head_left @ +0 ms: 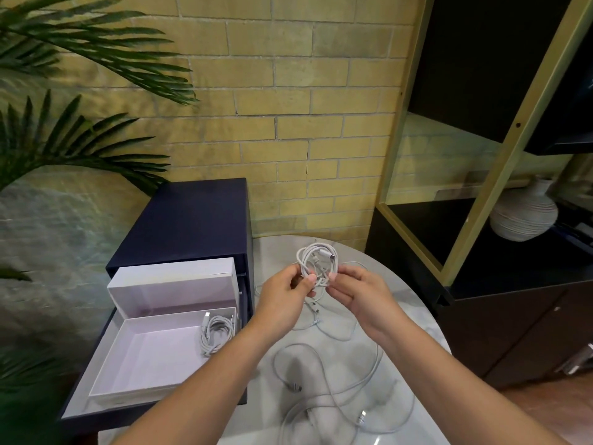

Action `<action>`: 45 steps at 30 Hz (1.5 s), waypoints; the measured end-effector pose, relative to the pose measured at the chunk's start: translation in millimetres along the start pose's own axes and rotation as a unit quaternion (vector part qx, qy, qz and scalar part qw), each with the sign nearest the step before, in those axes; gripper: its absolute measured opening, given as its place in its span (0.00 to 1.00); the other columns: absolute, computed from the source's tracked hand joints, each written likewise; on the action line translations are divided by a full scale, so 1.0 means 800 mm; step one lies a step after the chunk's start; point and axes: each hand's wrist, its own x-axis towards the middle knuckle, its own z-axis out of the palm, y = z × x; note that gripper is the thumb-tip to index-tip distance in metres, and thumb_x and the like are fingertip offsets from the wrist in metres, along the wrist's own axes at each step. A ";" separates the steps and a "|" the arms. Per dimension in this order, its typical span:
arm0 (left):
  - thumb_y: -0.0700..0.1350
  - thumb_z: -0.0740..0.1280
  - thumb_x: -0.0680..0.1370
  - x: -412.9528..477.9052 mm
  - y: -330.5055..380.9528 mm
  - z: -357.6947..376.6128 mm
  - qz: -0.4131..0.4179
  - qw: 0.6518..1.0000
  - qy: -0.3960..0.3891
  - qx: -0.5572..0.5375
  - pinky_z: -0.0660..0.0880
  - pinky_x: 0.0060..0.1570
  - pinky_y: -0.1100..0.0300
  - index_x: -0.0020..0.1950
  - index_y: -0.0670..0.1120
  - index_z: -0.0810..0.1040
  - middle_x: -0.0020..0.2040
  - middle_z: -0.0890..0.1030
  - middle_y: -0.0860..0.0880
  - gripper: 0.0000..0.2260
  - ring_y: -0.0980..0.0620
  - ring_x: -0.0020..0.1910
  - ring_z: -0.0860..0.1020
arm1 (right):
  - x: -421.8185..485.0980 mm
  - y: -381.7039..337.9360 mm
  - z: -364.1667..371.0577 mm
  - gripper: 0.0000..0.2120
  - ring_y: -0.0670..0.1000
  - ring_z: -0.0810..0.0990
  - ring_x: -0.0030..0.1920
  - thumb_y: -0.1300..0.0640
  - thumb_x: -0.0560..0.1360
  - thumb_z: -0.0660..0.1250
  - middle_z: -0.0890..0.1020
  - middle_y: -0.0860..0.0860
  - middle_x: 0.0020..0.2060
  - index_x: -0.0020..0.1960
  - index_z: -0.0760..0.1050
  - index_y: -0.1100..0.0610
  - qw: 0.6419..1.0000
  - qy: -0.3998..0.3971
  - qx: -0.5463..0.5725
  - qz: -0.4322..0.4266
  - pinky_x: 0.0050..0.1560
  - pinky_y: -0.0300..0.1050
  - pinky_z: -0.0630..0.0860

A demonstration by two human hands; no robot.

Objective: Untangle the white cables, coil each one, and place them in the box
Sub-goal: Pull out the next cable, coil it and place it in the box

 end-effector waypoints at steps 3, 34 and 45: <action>0.44 0.64 0.80 0.000 -0.001 0.000 -0.017 1.000 -0.014 0.008 0.72 0.39 0.72 0.47 0.47 0.79 0.38 0.81 0.52 0.05 0.63 0.35 0.80 | 0.004 0.001 -0.003 0.11 0.49 0.82 0.46 0.67 0.76 0.65 0.83 0.57 0.48 0.58 0.76 0.64 0.999 -0.030 0.024 0.018 0.54 0.41 0.77; 0.42 0.69 0.76 0.005 -0.001 -0.012 -0.011 0.999 0.040 0.013 0.71 0.37 0.76 0.55 0.51 0.81 0.44 0.83 0.56 0.09 0.65 0.39 0.79 | -0.003 0.000 0.006 0.11 0.53 0.83 0.47 0.65 0.78 0.64 0.84 0.56 0.47 0.58 0.79 0.57 0.969 -0.062 -0.228 -0.073 0.44 0.40 0.80; 0.36 0.64 0.75 0.006 -0.003 -0.027 -0.064 0.994 -0.086 -0.023 0.74 0.45 0.60 0.50 0.49 0.83 0.49 0.83 0.44 0.12 0.55 0.43 0.78 | -0.005 0.010 0.002 0.12 0.46 0.80 0.43 0.65 0.79 0.61 0.82 0.57 0.44 0.60 0.78 0.58 0.962 -0.112 -0.244 -0.051 0.42 0.38 0.78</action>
